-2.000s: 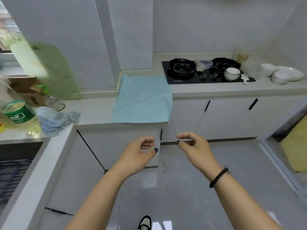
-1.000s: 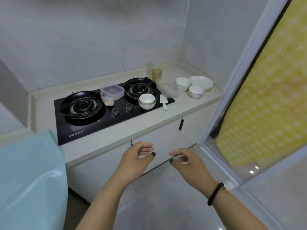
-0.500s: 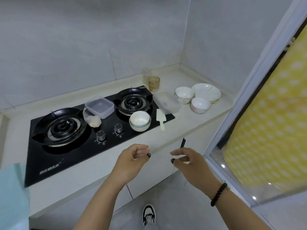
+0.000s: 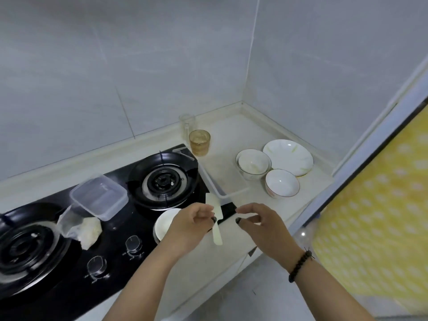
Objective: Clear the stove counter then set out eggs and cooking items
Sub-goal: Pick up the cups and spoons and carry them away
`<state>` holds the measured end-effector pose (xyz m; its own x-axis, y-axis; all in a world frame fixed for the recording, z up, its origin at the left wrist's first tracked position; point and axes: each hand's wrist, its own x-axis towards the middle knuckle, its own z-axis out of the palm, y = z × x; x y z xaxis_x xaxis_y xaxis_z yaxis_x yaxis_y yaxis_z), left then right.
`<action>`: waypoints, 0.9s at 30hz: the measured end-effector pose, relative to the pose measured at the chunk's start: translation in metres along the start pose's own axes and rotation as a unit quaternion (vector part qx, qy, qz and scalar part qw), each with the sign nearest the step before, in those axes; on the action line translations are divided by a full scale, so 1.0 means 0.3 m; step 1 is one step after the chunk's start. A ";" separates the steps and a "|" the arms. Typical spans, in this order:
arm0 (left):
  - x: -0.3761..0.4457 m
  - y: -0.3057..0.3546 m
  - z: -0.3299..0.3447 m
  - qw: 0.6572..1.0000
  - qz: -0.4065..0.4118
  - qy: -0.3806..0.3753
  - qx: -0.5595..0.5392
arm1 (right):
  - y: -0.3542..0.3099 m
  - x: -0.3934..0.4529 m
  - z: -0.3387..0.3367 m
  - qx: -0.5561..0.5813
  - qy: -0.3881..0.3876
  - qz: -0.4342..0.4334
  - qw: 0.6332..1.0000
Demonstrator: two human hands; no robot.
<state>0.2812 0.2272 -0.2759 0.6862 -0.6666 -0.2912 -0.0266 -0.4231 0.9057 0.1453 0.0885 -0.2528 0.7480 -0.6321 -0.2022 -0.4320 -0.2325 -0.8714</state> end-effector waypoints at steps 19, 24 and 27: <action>0.581 0.245 0.213 0.972 -0.086 0.172 -0.135 | 0.013 0.906 -0.299 -0.014 -0.162 -0.025 0.986; 0.641 0.280 0.150 0.956 -0.099 0.221 -0.166 | -0.065 1.070 -0.246 -0.021 -0.200 -0.064 0.977; 0.679 0.278 0.084 0.948 -0.103 0.251 -0.169 | -0.118 1.149 -0.195 -0.023 -0.223 -0.091 0.970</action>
<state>0.4004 0.0407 -0.2675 0.9132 -0.1796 -0.3657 0.3214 -0.2343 0.9175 0.3889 -0.1645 -0.2655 0.9531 -0.1967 -0.2302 -0.2875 -0.3490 -0.8919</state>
